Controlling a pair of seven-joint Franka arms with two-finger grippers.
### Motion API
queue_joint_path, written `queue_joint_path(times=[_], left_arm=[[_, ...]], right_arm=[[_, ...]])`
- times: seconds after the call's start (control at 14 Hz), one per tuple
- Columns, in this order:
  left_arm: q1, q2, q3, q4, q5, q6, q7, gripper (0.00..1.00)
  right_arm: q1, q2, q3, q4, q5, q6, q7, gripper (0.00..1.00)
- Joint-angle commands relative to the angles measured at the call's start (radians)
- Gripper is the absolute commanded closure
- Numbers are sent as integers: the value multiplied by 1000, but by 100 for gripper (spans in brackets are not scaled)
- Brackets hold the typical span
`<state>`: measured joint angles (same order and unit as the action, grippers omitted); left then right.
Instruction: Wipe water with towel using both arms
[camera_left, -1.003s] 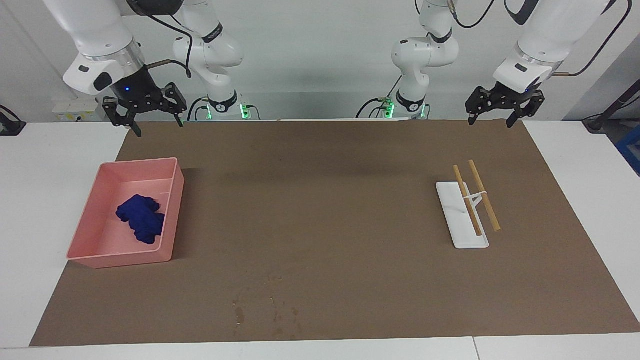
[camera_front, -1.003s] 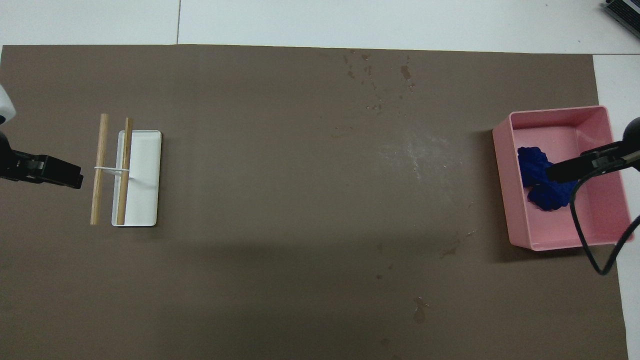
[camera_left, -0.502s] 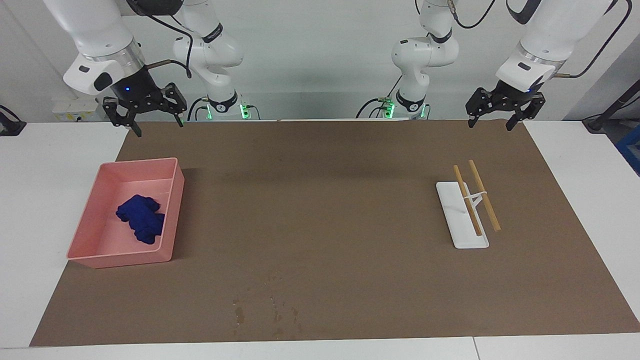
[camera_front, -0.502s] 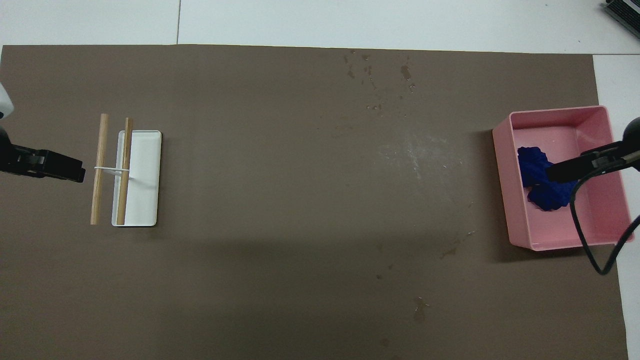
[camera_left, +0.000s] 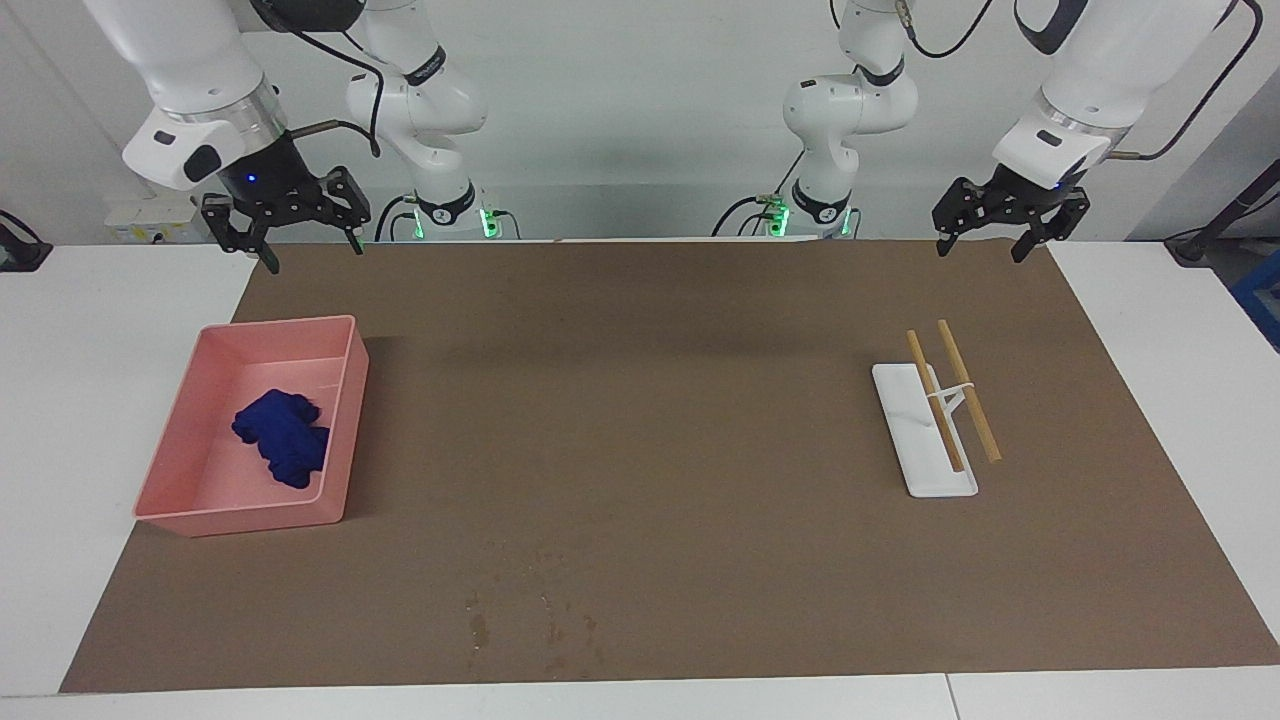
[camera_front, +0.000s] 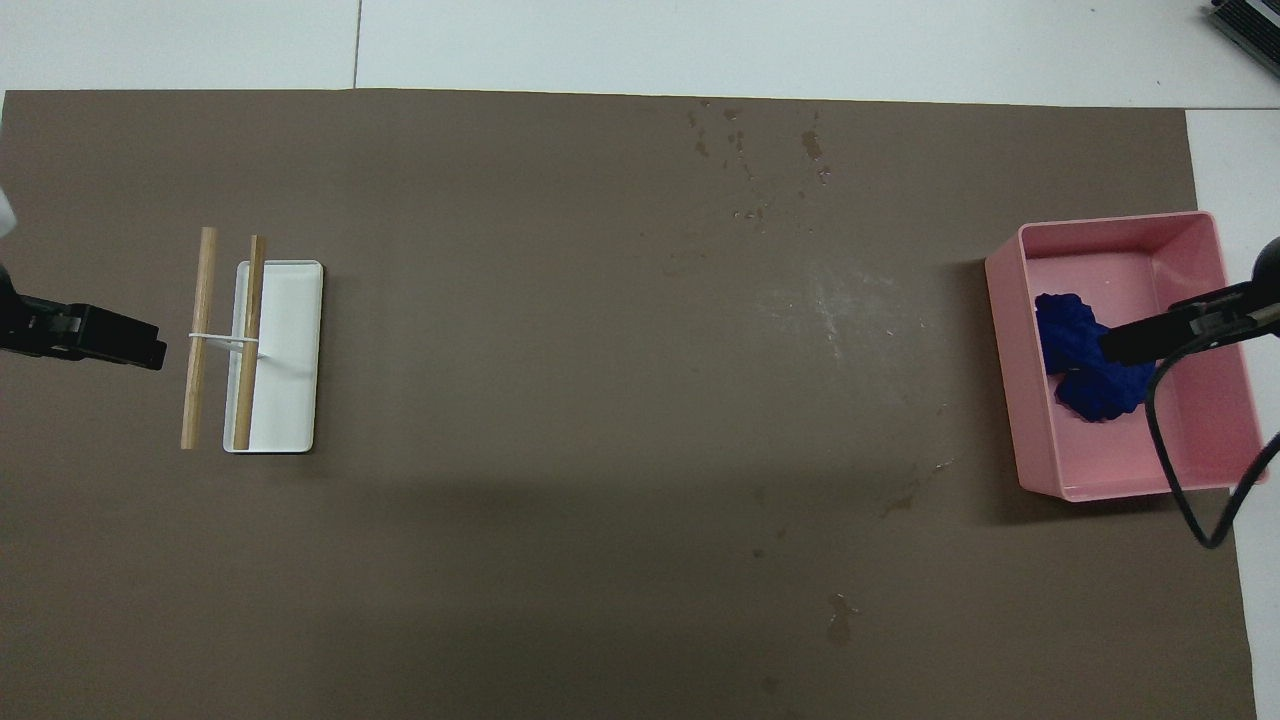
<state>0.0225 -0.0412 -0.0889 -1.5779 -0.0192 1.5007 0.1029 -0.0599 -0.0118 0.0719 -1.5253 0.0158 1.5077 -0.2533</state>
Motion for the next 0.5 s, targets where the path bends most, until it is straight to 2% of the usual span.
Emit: queue_joint_path(times=[0.0, 0.43], left_arm=[[24, -32, 0, -40, -15, 32, 15, 0], [8, -32, -2, -40, -15, 24, 14, 0]], right_arm=[[-11, -17, 3, -15, -13, -12, -21, 0], [-11, -17, 3, -15, -13, -11, -21, 0]])
